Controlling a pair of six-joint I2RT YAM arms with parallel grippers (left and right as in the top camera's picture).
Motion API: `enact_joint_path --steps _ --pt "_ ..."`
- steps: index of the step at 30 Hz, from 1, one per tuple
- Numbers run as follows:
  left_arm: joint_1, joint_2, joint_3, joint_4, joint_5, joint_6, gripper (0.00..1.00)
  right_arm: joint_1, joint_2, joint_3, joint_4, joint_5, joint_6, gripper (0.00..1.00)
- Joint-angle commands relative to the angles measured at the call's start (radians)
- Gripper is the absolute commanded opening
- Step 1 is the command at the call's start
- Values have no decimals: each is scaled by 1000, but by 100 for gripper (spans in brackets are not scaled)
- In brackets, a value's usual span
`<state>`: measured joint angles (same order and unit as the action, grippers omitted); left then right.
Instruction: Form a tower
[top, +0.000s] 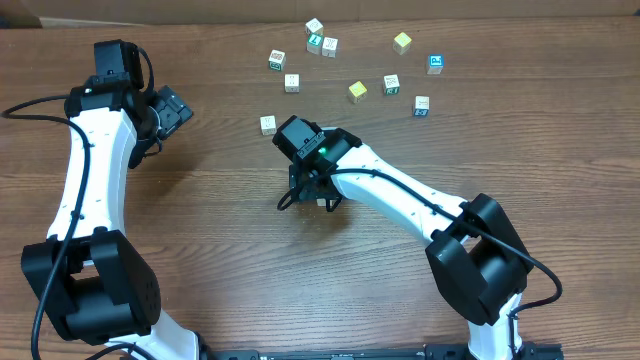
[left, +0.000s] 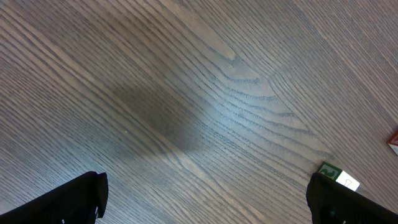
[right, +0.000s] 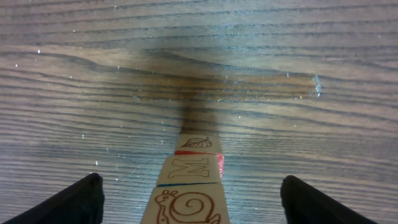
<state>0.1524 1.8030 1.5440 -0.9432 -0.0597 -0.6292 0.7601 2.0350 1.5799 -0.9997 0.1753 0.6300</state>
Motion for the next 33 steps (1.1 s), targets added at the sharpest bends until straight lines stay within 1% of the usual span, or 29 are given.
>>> enact_joint_path --steps 1,6,9,12,15,22,24,33 --pt "-3 7 20 2 1 2 100 -17 7 28 -13 7 -19 94" --pt "-3 7 20 2 1 2 99 -17 0 175 -76 8 -108 99" --pt "-3 7 20 2 1 2 99 -28 0 281 -116 17 -116 100" --pt "-3 7 20 2 1 2 100 -65 -1 383 -147 24 -140 100" --pt "-3 7 20 2 1 2 100 -125 -2 436 -171 34 -142 100" --pt "-3 7 20 2 1 2 100 -301 -2 442 -248 34 -141 100" --pt "-3 7 20 2 1 2 99 -355 -2 442 -240 34 -141 100" --pt "-3 7 20 2 1 2 100 -476 -2 442 -237 34 -141 100"
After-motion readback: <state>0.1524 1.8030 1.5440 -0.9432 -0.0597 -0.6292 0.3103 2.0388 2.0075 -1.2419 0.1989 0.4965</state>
